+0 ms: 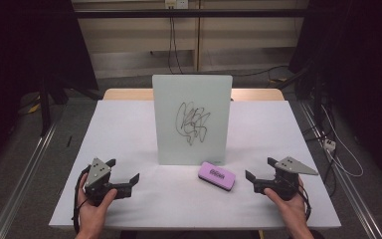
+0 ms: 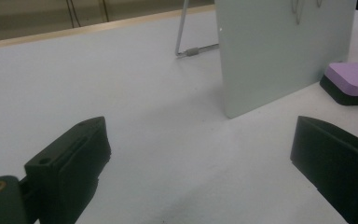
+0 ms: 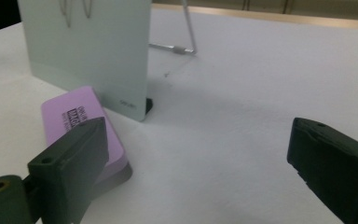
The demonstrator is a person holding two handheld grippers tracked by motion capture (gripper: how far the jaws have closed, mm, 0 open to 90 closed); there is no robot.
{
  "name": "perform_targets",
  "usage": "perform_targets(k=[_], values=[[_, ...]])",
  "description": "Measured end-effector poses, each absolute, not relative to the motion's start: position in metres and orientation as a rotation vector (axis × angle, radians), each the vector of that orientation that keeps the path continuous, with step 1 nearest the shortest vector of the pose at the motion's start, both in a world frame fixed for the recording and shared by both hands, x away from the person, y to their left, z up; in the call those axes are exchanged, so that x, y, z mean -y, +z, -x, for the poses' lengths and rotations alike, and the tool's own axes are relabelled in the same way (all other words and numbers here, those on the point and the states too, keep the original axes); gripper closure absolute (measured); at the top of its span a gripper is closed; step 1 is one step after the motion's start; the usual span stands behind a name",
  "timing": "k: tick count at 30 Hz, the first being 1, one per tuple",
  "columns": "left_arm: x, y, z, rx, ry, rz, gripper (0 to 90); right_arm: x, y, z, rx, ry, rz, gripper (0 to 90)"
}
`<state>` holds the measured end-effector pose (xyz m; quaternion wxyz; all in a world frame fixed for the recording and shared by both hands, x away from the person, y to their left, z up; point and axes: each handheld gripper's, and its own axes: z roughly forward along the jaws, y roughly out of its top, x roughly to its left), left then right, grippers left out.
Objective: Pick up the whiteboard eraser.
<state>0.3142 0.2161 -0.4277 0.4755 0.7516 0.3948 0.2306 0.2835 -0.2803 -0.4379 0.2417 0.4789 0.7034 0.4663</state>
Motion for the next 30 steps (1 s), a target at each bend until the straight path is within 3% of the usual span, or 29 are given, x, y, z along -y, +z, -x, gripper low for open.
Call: perform_targets(k=[17, 30], values=[[-0.201, -0.431, -0.314, -0.935, 0.514, -1.894, 4.0, 0.264, -0.436, -0.282, -2.046, 1.252, -1.231, 4.6], [-0.211, -0.433, -0.318, -0.975, 0.479, -1.866, 4.0, 0.249, -0.429, -0.288, -2.174, 1.286, -1.167, 4.7]])
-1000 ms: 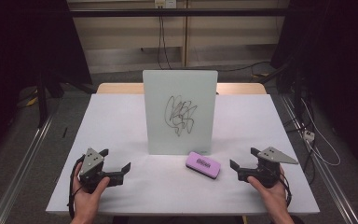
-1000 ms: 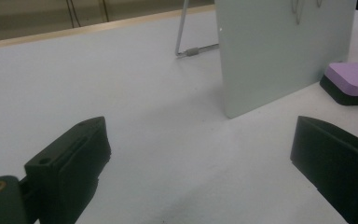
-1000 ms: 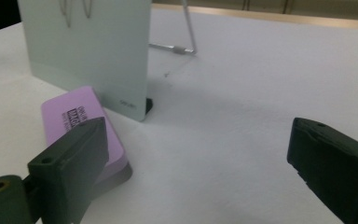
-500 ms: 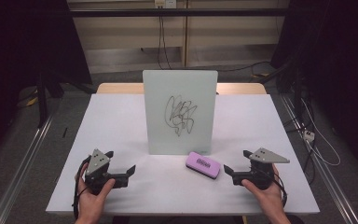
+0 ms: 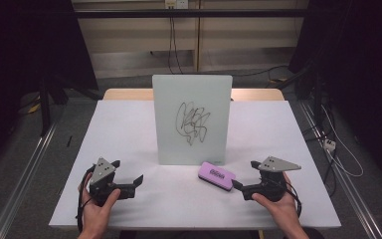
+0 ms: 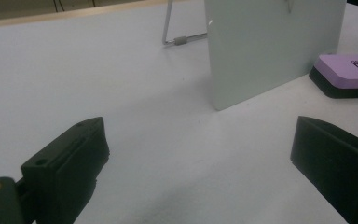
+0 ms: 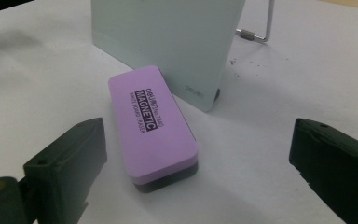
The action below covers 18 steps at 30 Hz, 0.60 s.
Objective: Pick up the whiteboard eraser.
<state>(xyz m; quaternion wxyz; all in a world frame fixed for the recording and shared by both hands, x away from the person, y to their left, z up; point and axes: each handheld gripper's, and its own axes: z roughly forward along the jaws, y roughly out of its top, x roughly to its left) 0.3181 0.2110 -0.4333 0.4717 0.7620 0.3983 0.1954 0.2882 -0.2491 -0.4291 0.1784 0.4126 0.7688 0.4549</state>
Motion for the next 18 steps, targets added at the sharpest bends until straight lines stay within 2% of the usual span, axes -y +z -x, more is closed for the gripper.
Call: perform_targets(k=[18], values=[[-0.213, -0.436, -0.319, -1.000, 0.448, -1.877, 4.0, 0.206, -0.401, -0.318, -2.383, 1.184, -1.053, 9.1]])
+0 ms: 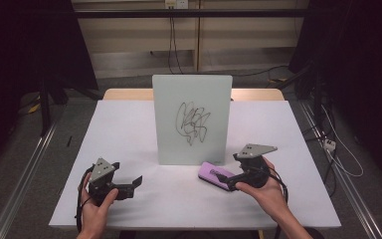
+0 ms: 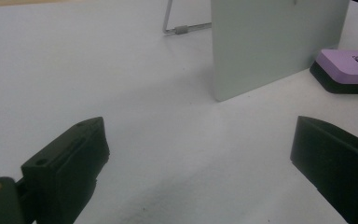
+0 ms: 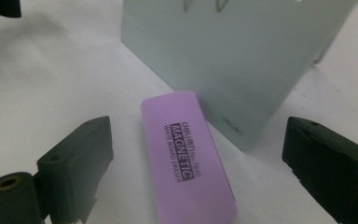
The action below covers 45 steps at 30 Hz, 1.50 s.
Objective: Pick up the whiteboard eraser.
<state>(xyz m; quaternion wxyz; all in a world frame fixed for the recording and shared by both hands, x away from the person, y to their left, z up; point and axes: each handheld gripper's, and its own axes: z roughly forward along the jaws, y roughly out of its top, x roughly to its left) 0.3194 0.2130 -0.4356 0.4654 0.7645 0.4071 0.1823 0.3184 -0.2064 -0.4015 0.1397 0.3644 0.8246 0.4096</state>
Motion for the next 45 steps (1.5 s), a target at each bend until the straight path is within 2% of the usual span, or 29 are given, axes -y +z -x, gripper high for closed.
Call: perform_targets(k=[10, 21, 23, 29, 31, 32, 36, 40, 45], values=[[-0.215, -0.436, -0.320, -1.010, 0.446, -1.880, 4.0, 0.194, -0.406, -0.333, -2.500, 1.085, -1.020, 9.9], [-0.213, -0.437, -0.321, -1.007, 0.447, -1.893, 4.0, 0.188, -0.410, -0.342, -2.618, 0.957, -0.969, 16.6], [-0.213, -0.437, -0.322, -1.010, 0.447, -1.892, 4.0, 0.185, -0.410, -0.344, -2.646, 0.935, -0.953, 20.3], [-0.212, -0.437, -0.321, -1.004, 0.445, -1.895, 4.0, 0.181, -0.414, -0.350, -2.694, 0.899, -0.930, 23.4], [-0.212, -0.437, -0.321, -1.006, 0.446, -1.895, 4.0, 0.179, -0.416, -0.351, -2.702, 0.875, -0.918, 26.2], [-0.213, -0.437, -0.322, -1.007, 0.447, -1.896, 4.0, 0.178, -0.417, -0.351, -2.719, 0.853, -0.920, 30.8], [-0.212, -0.437, -0.322, -1.004, 0.445, -1.904, 4.0, 0.175, -0.420, -0.351, -2.753, 0.819, -0.872, 36.1], [-0.211, -0.437, -0.322, -1.000, 0.445, -1.907, 4.1, 0.170, -0.422, -0.350, -2.784, 0.747, -0.844, 35.7], [-0.210, -0.438, -0.323, -0.999, 0.436, -1.914, 4.0, 0.168, -0.425, -0.355, -2.797, 0.717, -0.816, 39.8]])
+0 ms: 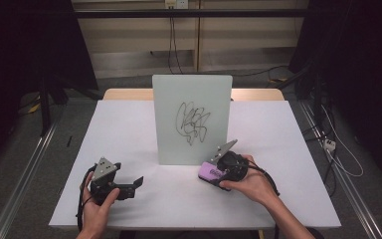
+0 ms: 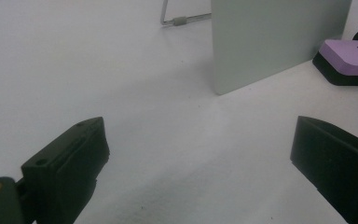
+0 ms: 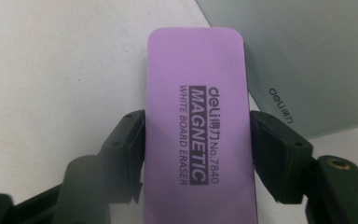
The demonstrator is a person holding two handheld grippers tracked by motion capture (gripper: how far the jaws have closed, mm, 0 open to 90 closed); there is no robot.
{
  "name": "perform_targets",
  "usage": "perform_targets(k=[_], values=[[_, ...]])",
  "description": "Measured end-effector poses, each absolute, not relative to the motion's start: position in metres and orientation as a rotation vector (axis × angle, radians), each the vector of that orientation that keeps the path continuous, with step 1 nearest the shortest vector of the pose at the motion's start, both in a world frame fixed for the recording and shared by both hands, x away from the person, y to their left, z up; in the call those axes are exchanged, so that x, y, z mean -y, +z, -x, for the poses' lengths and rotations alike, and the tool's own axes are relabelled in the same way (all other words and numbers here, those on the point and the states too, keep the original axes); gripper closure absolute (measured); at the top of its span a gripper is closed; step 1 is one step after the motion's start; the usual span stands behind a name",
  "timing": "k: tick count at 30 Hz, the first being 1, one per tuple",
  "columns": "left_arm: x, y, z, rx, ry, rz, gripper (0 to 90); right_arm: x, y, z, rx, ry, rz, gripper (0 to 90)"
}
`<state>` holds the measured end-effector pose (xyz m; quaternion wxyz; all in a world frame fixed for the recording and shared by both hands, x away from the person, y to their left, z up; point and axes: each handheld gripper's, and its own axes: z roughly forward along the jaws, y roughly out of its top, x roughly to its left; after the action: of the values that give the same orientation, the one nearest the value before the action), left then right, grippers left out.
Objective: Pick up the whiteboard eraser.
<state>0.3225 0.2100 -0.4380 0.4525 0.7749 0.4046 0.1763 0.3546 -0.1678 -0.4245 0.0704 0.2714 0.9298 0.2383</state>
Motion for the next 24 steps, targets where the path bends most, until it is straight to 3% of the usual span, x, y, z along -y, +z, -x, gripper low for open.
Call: perform_targets(k=[24], values=[[-0.2099, -0.4392, -0.3227, -1.014, 0.414, -1.911, 4.0, 0.1705, -0.4154, -0.3502, -2.777, 0.774, -0.828, 41.2]])
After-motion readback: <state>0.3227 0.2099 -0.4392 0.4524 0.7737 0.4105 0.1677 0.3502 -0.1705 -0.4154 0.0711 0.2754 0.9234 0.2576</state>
